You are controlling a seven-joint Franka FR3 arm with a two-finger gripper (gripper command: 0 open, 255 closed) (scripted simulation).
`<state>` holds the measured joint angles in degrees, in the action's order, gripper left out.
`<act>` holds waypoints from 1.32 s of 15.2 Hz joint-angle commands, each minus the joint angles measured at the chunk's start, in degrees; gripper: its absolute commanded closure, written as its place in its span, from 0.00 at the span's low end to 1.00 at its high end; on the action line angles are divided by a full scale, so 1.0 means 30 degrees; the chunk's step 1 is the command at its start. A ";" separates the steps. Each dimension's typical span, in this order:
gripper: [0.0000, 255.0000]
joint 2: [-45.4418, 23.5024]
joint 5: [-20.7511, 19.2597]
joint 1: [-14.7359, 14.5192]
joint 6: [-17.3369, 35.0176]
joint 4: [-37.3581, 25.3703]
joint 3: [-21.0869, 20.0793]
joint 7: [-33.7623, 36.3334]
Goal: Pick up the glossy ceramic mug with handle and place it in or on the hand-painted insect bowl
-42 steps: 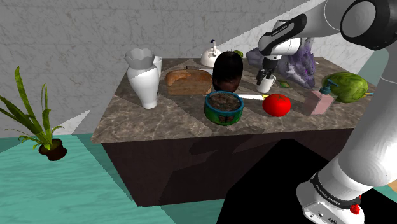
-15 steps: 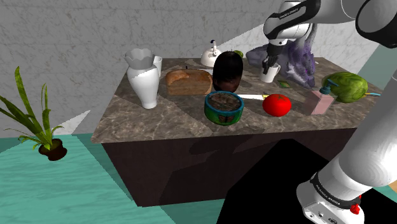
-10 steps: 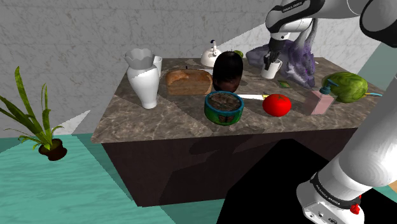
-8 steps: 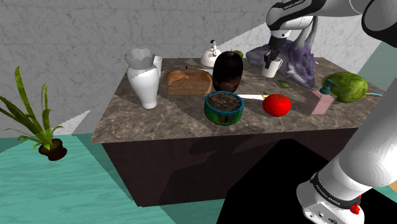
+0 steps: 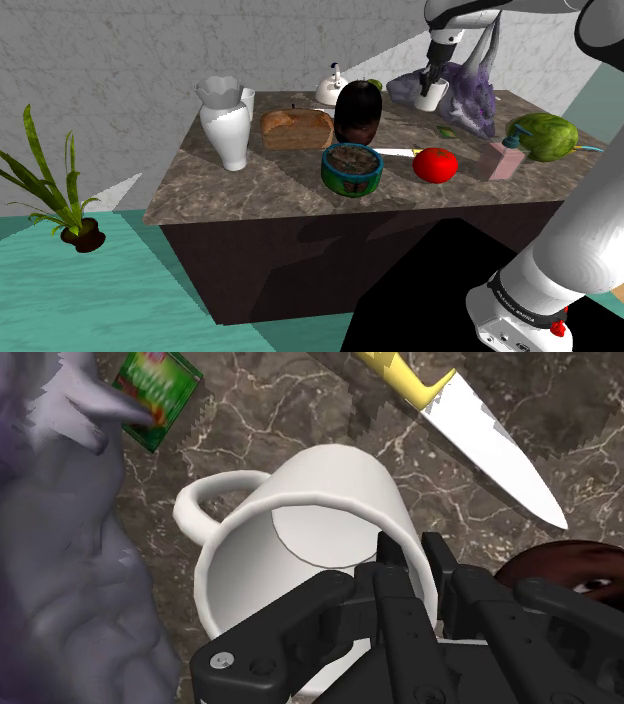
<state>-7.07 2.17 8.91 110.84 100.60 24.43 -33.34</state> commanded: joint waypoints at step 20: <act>1.00 0.5574 -0.2251 -0.3825 -0.0871 0.4663 -0.4109 0.8558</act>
<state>9.14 -4.52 -1.91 108.48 114.28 13.06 -9.37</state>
